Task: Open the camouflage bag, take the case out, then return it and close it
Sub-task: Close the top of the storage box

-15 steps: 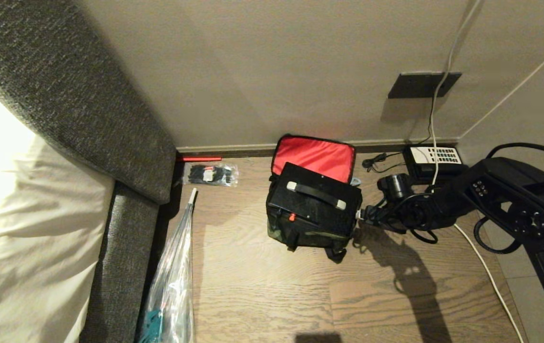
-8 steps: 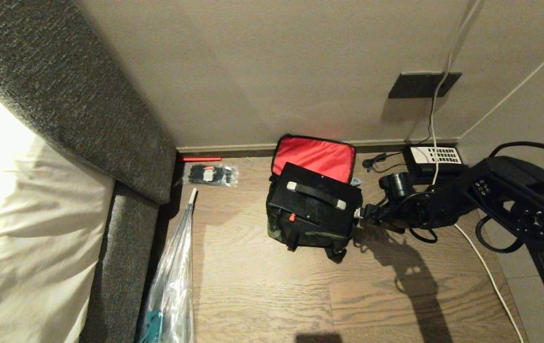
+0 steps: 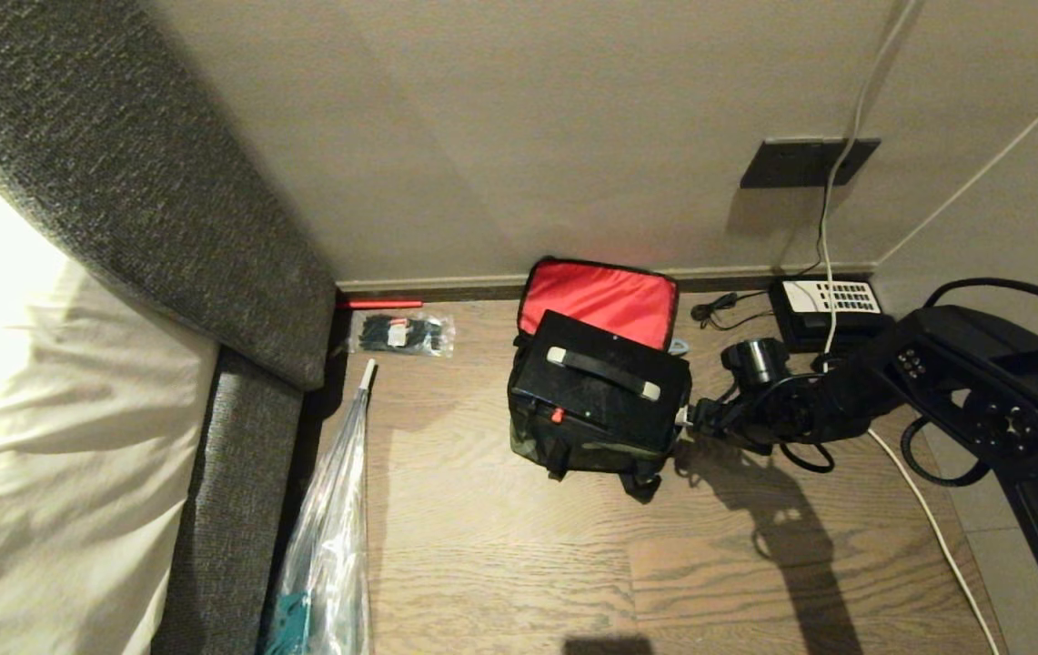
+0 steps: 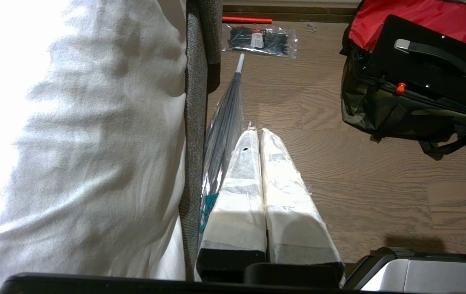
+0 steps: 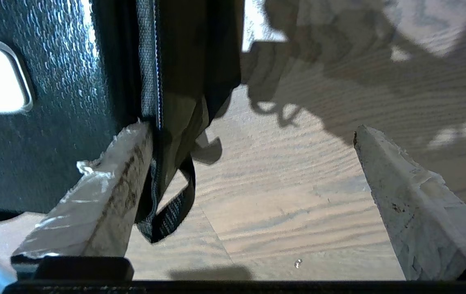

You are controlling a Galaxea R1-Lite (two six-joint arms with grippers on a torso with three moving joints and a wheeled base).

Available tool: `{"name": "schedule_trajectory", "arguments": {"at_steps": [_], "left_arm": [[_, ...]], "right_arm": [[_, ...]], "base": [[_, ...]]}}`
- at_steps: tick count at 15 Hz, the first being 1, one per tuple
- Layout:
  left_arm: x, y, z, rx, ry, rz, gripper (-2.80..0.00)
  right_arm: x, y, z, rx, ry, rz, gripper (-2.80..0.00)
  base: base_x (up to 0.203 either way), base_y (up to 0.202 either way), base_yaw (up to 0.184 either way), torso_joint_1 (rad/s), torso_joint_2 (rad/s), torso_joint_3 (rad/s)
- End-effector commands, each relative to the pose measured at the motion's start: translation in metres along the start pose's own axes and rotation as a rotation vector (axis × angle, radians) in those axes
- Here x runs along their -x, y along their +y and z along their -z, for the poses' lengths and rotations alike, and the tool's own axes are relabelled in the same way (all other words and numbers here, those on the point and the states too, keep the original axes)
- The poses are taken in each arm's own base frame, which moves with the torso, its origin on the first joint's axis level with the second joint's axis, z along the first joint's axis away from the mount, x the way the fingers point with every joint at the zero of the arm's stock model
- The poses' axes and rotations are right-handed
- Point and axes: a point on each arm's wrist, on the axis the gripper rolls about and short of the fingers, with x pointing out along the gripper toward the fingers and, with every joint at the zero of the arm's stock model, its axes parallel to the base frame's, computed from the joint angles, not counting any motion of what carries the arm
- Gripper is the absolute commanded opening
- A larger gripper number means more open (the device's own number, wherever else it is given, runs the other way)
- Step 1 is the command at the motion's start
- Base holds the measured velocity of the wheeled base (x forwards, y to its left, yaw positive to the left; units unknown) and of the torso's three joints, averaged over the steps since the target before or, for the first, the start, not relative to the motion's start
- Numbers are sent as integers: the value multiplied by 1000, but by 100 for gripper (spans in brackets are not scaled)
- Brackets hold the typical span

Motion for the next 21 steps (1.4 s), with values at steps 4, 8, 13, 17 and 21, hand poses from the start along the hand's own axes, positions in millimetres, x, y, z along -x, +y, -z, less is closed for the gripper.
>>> {"name": "schedule_trajectory", "arguments": {"at_steps": [4,8,13,17,21], "left_arm": [[0,0,0,0,-1,-1,-280],[0,0,0,0,-1,-1,-280],[0,0,0,0,-1,-1,-280],[0,0,0,0,-1,-1,-280],[0,0,0,0,-1,-1,-280]], "right_arm": [[-14,-1,5,-12,4,3,0],[-18,2,1,-10,-15,-5,0],[-20,4,-2,47,-38,-19,-280],[-20,5,-3,49,-45,-14,-280],[-13,8,-8,51,-61,-18,-280]], "base": [[0,0,0,0,0,0],[0,0,0,0,0,0],[0,0,0,0,0,0],[0,0,0,0,0,0],[0,0,0,0,0,0]]}}
